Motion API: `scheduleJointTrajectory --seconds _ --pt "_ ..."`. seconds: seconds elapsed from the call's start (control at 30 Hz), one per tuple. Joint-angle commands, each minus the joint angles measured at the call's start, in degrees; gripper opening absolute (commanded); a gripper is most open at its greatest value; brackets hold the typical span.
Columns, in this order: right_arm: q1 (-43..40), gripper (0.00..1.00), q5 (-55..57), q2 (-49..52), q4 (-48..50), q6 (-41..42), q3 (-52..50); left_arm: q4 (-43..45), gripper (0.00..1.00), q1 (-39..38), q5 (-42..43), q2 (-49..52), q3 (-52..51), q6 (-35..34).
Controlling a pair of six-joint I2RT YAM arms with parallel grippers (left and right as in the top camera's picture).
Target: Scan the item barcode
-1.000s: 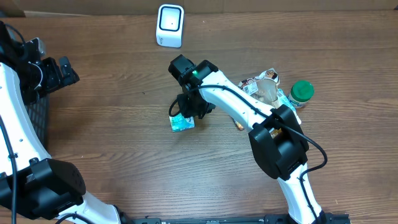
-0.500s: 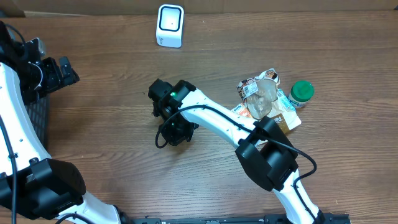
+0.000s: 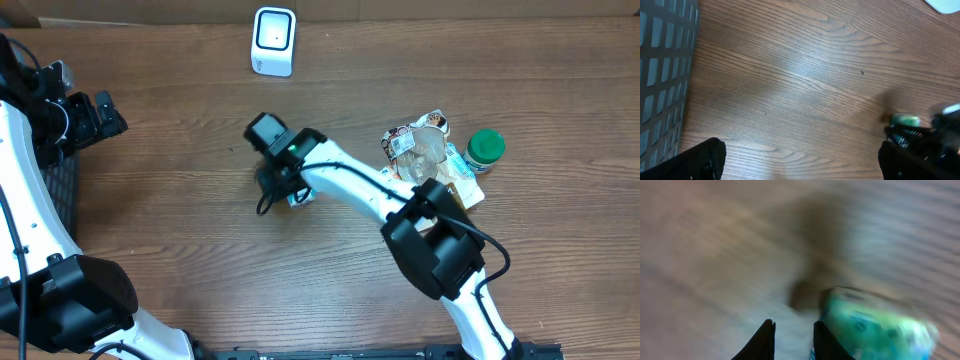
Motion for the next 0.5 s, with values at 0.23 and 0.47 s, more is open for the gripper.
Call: scheduleJointTrajectory --seconds 0.23,0.47 --pt "-6.9 0.28 -1.9 -1.8 -4.4 0.7 7.8 0.0 1.00 -0.4 0.7 -0.2 0.2 1.1" --pt "-7.2 0.29 -0.8 -3.1 -25.9 8.7 13.4 0.0 1.00 -0.4 0.7 -0.2 0.2 1.1"
